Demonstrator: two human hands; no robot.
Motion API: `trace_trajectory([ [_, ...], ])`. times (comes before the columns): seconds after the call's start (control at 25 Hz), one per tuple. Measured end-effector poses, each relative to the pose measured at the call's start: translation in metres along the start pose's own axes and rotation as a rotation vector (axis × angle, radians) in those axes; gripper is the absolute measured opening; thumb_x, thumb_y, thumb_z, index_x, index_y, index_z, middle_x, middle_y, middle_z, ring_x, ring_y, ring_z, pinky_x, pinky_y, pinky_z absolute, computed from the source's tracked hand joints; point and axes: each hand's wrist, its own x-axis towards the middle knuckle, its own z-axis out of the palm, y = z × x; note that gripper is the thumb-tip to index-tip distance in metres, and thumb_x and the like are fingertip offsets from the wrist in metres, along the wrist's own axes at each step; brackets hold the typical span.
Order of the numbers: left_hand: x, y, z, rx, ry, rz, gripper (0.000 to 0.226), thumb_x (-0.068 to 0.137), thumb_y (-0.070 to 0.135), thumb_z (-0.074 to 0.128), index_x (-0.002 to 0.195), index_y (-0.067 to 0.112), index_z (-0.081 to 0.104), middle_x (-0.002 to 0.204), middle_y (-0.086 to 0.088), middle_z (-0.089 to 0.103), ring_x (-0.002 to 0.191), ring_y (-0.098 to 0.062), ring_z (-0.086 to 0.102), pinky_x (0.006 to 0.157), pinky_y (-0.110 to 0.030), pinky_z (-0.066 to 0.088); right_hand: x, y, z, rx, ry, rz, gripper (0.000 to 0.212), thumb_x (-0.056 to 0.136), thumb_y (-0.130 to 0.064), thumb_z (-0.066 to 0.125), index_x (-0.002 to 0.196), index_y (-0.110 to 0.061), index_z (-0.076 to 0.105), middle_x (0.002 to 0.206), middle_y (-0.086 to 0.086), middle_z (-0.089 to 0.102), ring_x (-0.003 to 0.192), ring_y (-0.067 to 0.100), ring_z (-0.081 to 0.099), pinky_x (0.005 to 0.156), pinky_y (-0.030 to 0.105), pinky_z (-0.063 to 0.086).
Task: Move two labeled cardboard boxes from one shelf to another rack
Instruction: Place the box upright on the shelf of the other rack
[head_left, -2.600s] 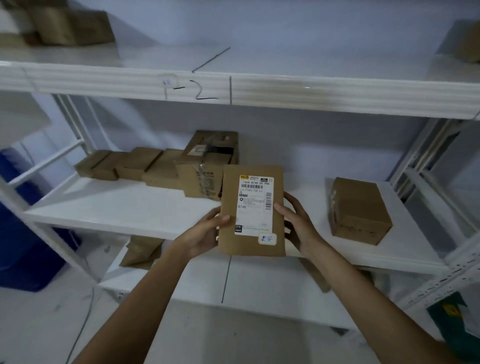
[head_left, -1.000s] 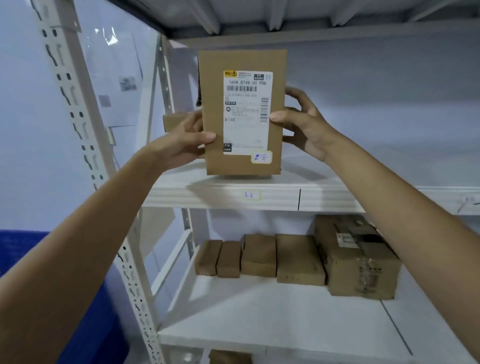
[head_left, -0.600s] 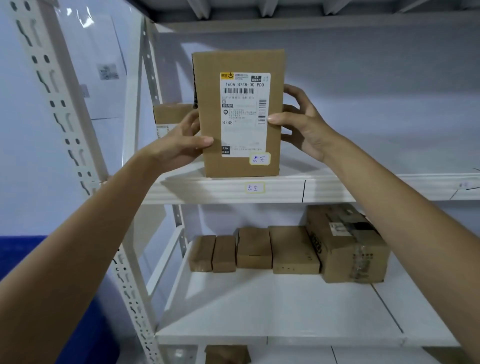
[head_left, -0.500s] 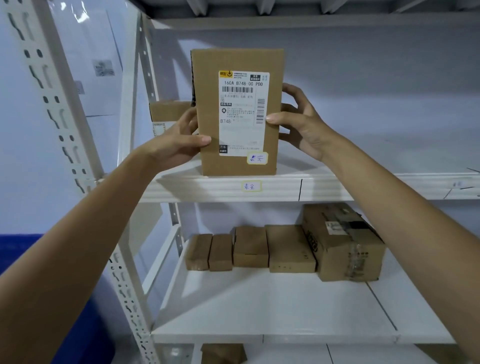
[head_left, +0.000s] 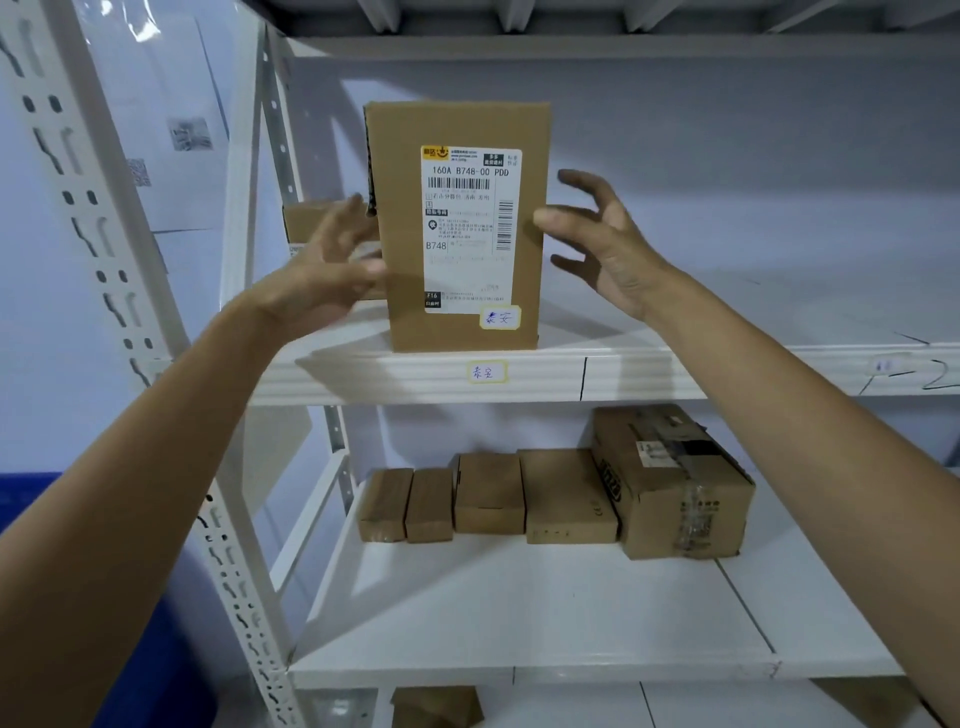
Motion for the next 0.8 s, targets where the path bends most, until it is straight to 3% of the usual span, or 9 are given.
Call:
trace_trajectory([
  [0.08,-0.009,0.021,-0.01,-0.033,0.092,0.092,0.121,0.051,0.026,0.097,0.149,0.023,0.027,0.155,-0.01,0.033,0.128,-0.022,0.049,0.101,-0.032,0.042,-0.009,-0.012,-0.016,0.022,0.089,-0.05,0.07,0.06,-0.044,0.078,0.121,-0.034,0.047,0.118,-0.003,0.061,0.121,0.014,0.056,0.107,0.039,0.039],
  [0.16,-0.009,0.049,-0.028,0.035,0.226,0.207,0.093,0.066,0.02,0.09,0.142,0.024,0.037,0.152,-0.01,0.038,0.136,-0.027,0.046,0.11,-0.037,0.042,-0.022,-0.023,-0.038,0.014,0.154,-0.099,0.061,0.062,-0.044,0.076,0.116,-0.033,0.051,0.121,0.0,0.059,0.124,0.018,0.056,0.105,0.039,0.042],
  [0.24,0.002,0.076,-0.046,0.228,0.375,0.283,0.071,0.084,0.015,0.076,0.146,0.013,0.042,0.152,-0.019,0.043,0.14,-0.039,0.044,0.113,-0.055,0.036,-0.039,-0.03,-0.06,-0.024,0.197,-0.14,0.055,0.066,-0.041,0.076,0.114,-0.031,0.052,0.122,0.004,0.058,0.13,0.022,0.055,0.108,0.039,0.043],
  [0.32,0.015,0.096,-0.032,0.307,0.377,0.288,0.059,0.089,0.021,0.074,0.141,0.007,0.051,0.146,-0.029,0.049,0.131,-0.048,0.052,0.105,-0.068,0.038,-0.06,-0.033,-0.083,-0.065,0.272,-0.159,0.051,0.065,-0.04,0.076,0.111,-0.03,0.054,0.121,0.005,0.058,0.129,0.022,0.057,0.108,0.038,0.043],
  [0.36,0.017,0.104,-0.001,0.325,0.335,0.312,0.054,0.089,0.026,0.073,0.135,0.003,0.056,0.139,-0.03,0.056,0.126,-0.047,0.058,0.1,-0.067,0.044,-0.071,-0.034,-0.094,-0.082,0.31,-0.163,0.051,0.064,-0.04,0.077,0.108,-0.03,0.054,0.121,0.006,0.058,0.126,0.021,0.058,0.107,0.037,0.043],
  [0.44,0.016,0.111,0.086,0.305,0.126,0.431,0.049,0.087,0.026,0.072,0.126,0.003,0.054,0.125,-0.014,0.066,0.121,-0.029,0.065,0.096,-0.042,0.055,-0.095,-0.038,-0.116,-0.124,0.38,-0.149,0.056,0.059,-0.043,0.085,0.106,-0.031,0.057,0.122,0.007,0.058,0.123,0.021,0.059,0.105,0.036,0.044],
  [0.52,0.016,0.107,0.172,0.272,-0.098,0.543,0.077,0.076,0.027,0.081,0.135,0.003,0.039,0.133,-0.009,0.055,0.13,-0.025,0.055,0.102,-0.027,0.046,-0.117,-0.038,-0.138,-0.164,0.45,-0.126,0.059,0.056,-0.045,0.087,0.106,-0.031,0.059,0.125,0.008,0.058,0.128,0.024,0.057,0.105,0.035,0.044],
  [0.6,0.035,0.091,0.237,0.24,-0.259,0.506,0.088,0.071,0.03,0.085,0.139,0.009,0.033,0.144,-0.01,0.043,0.134,-0.024,0.048,0.11,-0.03,0.04,-0.145,-0.039,-0.168,-0.198,0.519,-0.096,0.043,0.068,-0.038,0.08,0.105,-0.031,0.058,0.123,0.007,0.059,0.13,0.026,0.056,0.107,0.036,0.043],
  [0.8,0.08,0.043,0.378,0.144,-0.452,0.332,0.081,0.067,0.03,0.08,0.137,0.024,0.04,0.151,-0.002,0.046,0.138,-0.018,0.048,0.116,-0.035,0.038,-0.225,-0.042,-0.248,-0.279,0.699,0.005,0.017,0.09,-0.022,0.068,0.101,-0.03,0.059,0.112,0.0,0.062,0.123,0.021,0.058,0.11,0.041,0.041],
])
